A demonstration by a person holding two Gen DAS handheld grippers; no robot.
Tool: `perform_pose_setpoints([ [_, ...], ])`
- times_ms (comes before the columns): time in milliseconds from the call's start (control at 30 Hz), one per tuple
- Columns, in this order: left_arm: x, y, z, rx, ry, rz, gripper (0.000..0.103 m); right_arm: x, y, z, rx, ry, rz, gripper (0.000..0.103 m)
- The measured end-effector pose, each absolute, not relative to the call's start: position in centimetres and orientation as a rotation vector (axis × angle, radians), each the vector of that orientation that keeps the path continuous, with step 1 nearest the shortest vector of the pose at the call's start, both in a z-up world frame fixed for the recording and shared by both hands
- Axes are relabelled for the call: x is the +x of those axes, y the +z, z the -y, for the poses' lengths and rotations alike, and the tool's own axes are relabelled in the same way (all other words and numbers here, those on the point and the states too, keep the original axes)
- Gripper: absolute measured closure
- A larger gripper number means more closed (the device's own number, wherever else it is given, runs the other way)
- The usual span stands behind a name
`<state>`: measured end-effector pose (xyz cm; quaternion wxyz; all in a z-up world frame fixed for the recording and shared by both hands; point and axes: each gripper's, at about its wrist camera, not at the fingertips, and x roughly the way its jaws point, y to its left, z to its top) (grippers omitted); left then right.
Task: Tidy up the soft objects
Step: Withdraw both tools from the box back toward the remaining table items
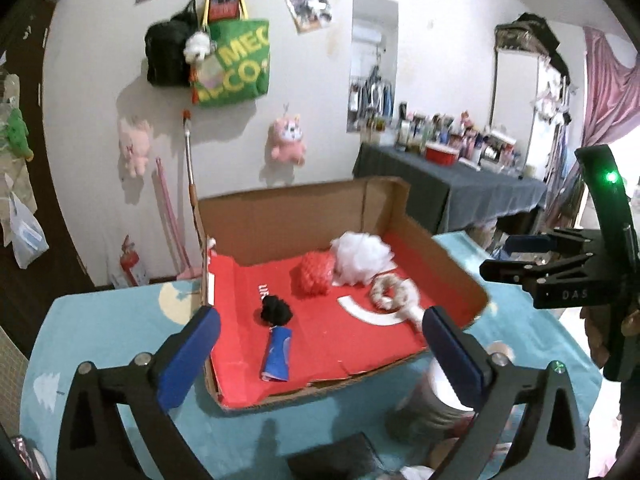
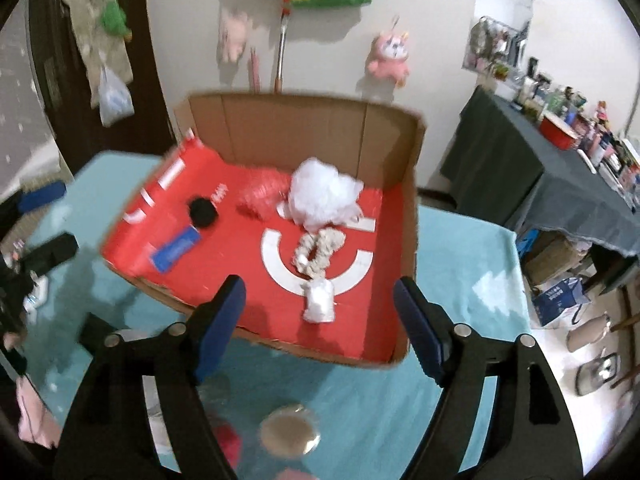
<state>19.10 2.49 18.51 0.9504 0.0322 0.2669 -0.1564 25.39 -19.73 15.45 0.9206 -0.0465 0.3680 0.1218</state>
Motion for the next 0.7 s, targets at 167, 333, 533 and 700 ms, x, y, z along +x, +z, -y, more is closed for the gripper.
perform_pose_setpoints([
  [167,15.0,19.9,-1.9,0.053,-0.343,-0.48,0.0,20.2,18.0,20.3,-0.006,0.293,-0.663,0.027],
  [333,10.7,20.1,-1.4,0.04,-0.344,-0.399,0.0,14.1,19.4,20.4,0.004,0.289,-0.534,0.017],
  [533,7.0,18.7,-1.1,0.001,-0.328,-0.356,0.0,7.9,18.8,20.2,-0.037,0.225,-0.403,0.016],
  [700,4.3,17.1,-0.9,-0.02,-0.295,-0.32,0.0,4.6,17.3,19.8,-0.046,0.183,-0.34,0.016],
])
